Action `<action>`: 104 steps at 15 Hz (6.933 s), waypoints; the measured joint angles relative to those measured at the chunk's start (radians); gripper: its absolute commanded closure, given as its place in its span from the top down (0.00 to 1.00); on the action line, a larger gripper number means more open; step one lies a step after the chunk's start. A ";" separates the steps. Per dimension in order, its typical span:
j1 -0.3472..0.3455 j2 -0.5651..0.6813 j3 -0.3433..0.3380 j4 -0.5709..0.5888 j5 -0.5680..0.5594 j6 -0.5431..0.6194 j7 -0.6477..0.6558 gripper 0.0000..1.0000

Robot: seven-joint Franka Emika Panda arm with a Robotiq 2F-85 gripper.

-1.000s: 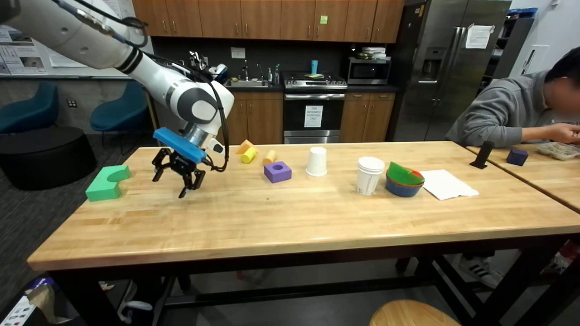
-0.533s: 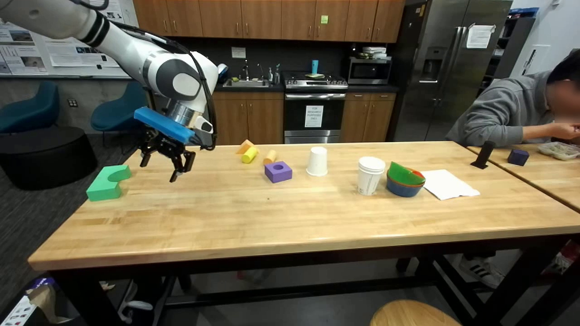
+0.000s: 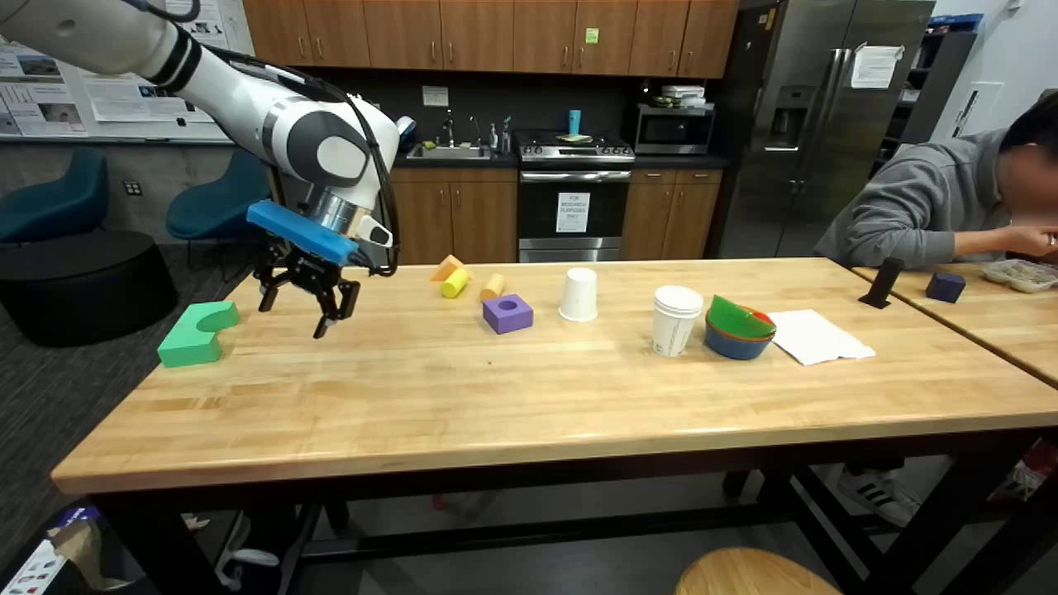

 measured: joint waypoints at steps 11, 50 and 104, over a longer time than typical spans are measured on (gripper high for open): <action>-0.087 -0.046 -0.121 -0.196 -0.316 0.132 -0.025 1.00; 0.043 -0.308 -0.033 -0.362 -0.618 0.373 -0.039 1.00; 0.089 -0.154 0.020 -0.060 -0.547 0.146 -0.097 1.00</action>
